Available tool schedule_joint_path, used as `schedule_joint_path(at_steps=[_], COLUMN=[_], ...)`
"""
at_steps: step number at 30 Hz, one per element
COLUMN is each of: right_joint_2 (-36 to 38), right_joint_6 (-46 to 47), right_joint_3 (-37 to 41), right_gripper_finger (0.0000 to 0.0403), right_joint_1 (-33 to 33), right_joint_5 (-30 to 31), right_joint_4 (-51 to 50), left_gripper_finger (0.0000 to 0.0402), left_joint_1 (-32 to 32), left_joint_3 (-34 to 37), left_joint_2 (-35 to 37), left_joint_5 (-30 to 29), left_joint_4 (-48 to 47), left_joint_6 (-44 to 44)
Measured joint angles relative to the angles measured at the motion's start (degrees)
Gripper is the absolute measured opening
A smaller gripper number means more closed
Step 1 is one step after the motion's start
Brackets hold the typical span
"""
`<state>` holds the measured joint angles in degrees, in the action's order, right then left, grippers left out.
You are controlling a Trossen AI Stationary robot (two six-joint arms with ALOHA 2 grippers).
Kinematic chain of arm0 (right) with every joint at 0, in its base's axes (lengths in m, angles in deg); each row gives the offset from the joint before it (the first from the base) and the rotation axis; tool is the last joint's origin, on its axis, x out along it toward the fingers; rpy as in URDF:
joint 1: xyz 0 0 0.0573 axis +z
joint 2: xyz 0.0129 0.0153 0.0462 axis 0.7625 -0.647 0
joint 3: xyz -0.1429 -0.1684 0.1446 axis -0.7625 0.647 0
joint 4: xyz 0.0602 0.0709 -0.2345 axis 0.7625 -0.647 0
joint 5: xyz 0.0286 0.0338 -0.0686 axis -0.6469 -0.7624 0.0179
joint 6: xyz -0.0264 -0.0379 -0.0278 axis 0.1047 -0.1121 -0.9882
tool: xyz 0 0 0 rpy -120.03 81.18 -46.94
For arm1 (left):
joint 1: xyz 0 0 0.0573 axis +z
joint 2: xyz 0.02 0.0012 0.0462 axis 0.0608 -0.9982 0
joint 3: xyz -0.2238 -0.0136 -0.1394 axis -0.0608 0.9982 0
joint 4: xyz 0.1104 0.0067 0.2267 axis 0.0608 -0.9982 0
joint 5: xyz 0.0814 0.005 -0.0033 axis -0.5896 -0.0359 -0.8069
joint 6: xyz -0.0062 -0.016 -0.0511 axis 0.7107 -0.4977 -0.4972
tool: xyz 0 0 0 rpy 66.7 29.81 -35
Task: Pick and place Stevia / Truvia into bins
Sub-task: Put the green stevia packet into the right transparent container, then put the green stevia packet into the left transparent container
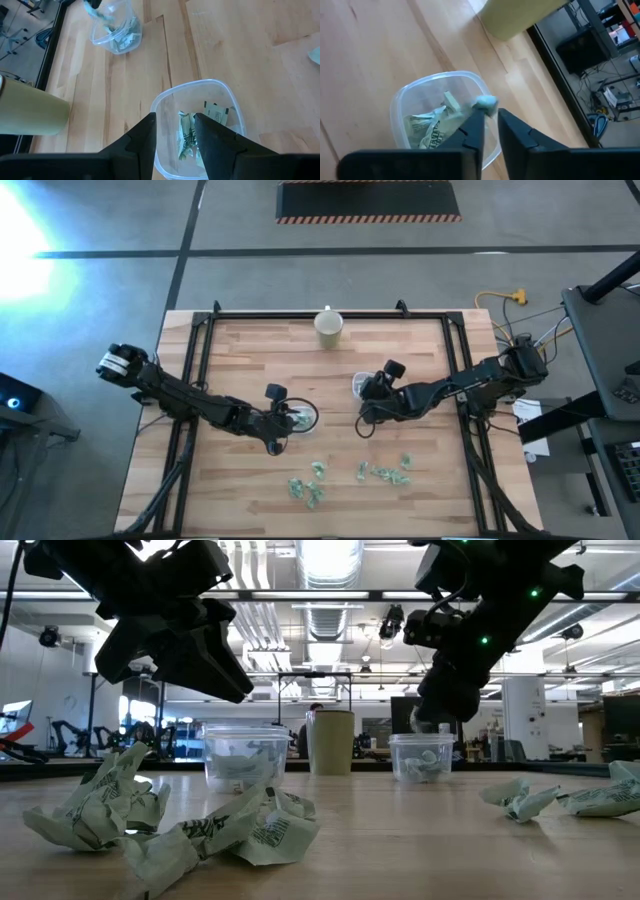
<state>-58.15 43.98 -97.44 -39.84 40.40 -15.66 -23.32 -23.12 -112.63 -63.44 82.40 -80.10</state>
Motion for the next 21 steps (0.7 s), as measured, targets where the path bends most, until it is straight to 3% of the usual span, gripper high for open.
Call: schedule_joint_path(at_steps=[7,14,21], right_joint_2=[0.0,1.1,4.7], right_joint_6=[-0.8,-2.7,-5.3], right_joint_3=[0.0,0.0,0.0], right_gripper_finger=[0.0099,0.0118,0.011], right_joint_1=[0.0,0.9,5.9], right_joint_5=[0.3,0.3,0.0], right_joint_4=[0.1,0.5,1.9], left_gripper_finger=[0.0118,0.0118,0.0118], left_joint_1=[0.0,-0.1,-0.6], left_joint_3=[0.0,0.0,0.0], left_joint_2=[0.0,0.0,0.0], left_joint_5=[0.0,1.2,16.4], left_joint_4=[0.0,0.0,0.1], left_joint_6=[0.0,-0.3,-1.9])
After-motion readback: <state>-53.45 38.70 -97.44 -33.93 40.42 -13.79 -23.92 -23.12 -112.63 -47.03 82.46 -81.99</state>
